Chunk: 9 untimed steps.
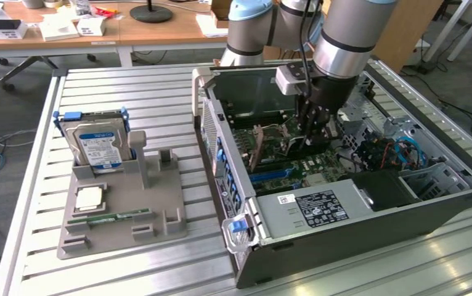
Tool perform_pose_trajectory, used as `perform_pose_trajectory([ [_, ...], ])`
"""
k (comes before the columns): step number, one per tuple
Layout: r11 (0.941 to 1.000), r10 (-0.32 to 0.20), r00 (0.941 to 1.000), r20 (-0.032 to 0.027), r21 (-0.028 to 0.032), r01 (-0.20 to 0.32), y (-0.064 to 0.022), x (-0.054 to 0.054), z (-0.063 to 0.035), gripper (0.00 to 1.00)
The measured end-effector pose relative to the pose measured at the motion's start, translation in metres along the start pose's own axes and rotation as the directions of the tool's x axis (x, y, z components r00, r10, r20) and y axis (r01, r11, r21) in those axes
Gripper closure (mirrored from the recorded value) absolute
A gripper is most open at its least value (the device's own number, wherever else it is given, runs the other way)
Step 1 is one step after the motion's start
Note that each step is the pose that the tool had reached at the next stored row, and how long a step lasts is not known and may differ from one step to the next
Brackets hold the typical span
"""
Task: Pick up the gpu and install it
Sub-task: 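Insert the gpu into the slot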
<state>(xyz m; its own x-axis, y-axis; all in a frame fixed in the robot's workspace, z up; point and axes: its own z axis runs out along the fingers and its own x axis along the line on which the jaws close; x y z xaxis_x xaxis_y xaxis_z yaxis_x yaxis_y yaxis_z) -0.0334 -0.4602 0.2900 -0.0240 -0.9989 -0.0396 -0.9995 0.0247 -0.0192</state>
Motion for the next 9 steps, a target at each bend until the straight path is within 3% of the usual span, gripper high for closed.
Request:
perform_pose_trajectory([
  [9,1.0000,-0.005,1.0000,0.0004,-0.0001,0.005,0.0044,0.0001,0.0006,0.74],
])
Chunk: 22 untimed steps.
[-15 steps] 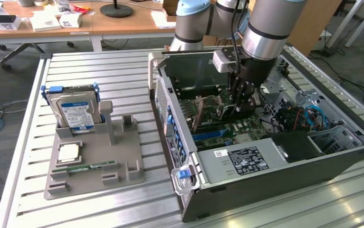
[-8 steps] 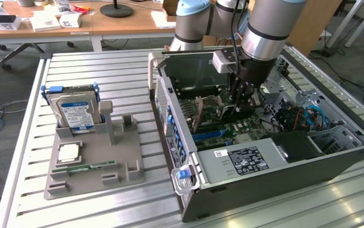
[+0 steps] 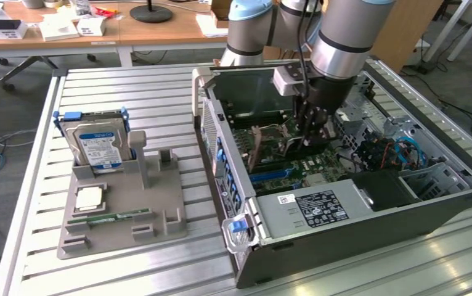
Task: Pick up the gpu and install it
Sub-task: 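Insert the gpu into the slot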
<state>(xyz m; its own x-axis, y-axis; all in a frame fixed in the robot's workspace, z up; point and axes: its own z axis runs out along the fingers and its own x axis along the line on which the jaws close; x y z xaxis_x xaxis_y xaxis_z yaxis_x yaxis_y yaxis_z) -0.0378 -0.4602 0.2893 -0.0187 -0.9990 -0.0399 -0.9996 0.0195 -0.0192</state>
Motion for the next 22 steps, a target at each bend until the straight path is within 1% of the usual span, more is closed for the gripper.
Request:
perform_pose_trajectory([
  [4,1.0000,0.000,1.0000,-0.0002,0.0000,0.000,0.0029,0.0002,0.0013,0.74],
  [8,1.0000,0.000,1.0000,0.0000,0.0000,0.000,0.0038,0.0003,0.0046,0.74],
  [16,1.0000,0.000,1.0000,-0.0002,0.0000,0.000,0.0067,0.0003,0.0048,0.74],
  [22,1.0000,0.000,1.0000,-0.0001,-0.0001,0.000,0.0068,0.0020,0.0049,0.74],
])
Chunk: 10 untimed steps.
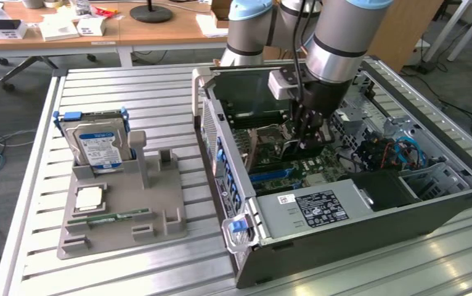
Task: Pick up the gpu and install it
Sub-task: 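Insert the gpu into the slot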
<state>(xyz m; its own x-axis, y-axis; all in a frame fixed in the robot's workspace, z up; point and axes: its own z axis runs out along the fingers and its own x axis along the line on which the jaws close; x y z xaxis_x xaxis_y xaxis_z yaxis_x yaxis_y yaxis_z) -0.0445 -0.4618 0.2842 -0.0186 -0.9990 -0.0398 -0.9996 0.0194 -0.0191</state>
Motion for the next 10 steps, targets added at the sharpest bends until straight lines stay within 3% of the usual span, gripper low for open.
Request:
perform_pose_trajectory([
  [10,1.0000,0.000,1.0000,0.0000,0.0000,0.000,0.0056,0.0004,-0.0001,0.74],
])
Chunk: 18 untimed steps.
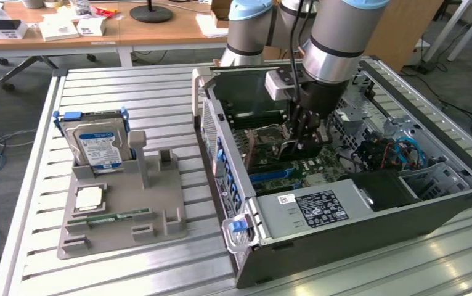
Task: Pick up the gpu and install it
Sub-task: 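Insert the gpu into the slot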
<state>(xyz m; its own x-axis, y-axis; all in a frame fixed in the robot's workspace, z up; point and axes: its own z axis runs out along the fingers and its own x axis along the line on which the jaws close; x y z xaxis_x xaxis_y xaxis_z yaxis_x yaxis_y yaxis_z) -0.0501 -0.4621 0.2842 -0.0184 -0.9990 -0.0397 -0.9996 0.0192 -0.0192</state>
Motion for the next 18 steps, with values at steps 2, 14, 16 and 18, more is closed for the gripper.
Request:
perform_pose_trajectory([
  [2,1.0000,0.000,1.0000,-0.0001,-0.0001,0.000,0.0001,0.0013,-0.0001,0.74],
  [14,1.0000,0.000,1.0000,0.0001,0.0002,0.000,0.0047,0.0034,0.0009,0.74],
  [16,1.0000,0.000,1.0000,-0.0001,0.0001,0.000,0.0048,0.0035,0.0028,0.74],
  [18,1.0000,0.000,1.0000,0.0000,0.0002,0.000,0.0050,0.0035,0.0045,0.74],
])
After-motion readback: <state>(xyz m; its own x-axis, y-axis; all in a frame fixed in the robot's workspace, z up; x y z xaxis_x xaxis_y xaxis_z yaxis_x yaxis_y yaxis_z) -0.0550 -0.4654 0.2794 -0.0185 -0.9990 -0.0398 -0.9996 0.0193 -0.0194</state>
